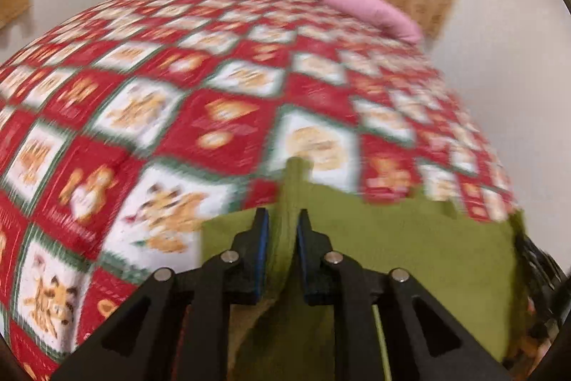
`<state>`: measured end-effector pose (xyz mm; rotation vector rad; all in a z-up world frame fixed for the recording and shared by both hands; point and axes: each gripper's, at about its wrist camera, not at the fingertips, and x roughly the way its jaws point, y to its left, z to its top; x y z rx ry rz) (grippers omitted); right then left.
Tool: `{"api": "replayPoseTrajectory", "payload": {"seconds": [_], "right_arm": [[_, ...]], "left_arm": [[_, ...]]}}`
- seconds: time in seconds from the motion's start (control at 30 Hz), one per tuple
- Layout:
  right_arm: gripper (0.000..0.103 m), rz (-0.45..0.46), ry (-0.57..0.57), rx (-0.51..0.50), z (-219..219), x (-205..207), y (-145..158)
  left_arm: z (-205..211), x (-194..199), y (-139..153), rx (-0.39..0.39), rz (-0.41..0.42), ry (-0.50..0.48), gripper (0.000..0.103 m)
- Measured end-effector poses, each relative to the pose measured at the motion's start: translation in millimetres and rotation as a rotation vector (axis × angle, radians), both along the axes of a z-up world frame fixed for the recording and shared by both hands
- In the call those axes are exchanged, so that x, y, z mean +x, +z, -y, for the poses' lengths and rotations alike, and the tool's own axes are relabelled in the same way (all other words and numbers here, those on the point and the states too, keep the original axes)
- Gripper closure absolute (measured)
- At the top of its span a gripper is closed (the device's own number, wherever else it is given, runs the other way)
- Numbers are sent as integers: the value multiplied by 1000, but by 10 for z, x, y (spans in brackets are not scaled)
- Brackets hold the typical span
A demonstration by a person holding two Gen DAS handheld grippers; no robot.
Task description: Fold small clothes
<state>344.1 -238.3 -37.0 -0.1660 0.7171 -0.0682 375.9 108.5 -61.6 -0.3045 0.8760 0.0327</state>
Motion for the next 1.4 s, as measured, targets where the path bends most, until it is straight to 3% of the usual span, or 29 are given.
{"api": "replayPoseTrajectory", "payload": {"seconds": [0.07,0.13,0.17,0.23,0.37,0.43,0.57,0.7,0.8,0.97,1.17,1.23,1.3,1.33,1.4], "right_arm": [[92,-33,-9,16,46,45,-73],[91,-62,-26,26,83,93,-119],[89,-73,-34,27,92,107,-137],[74,-97,-64,21,117,138,-180],[73,-112,-91,126,294,162,-191],[73,-91,-107,217,434,105,-143],[75,90,-194,271,652,-378,256],[75,64,-91,218,421,-823,444],[75,13,-29,169,202,-1020,361],[75,-99,-51,140,113,-1027,-155],[75,-54,-48,167,155,-1066,-208],[75,-52,-48,176,172,-1062,-201],[75,-48,-47,185,191,-1069,-200],[75,-47,-46,189,201,-1061,-193],[75,-45,-46,194,196,-1069,-187]], "left_arm": [[-173,0,-89,-111,-13,28,82],[-257,-42,-79,-138,-3,51,82],[-257,-61,-81,-127,1,57,82],[-198,-76,-88,-89,7,51,82],[48,-81,-64,79,14,31,80],[71,-73,-61,114,10,30,79],[-14,-100,-73,85,16,36,78],[-15,-75,-76,78,16,37,78],[-3,-78,-77,82,15,36,75],[28,-100,-76,87,12,30,71],[123,-104,-63,155,-4,25,70],[195,-178,-3,217,-20,13,70],[310,-357,109,291,-6,-11,64],[366,-476,167,313,10,-25,52],[506,-757,294,286,49,-89,42]]}}
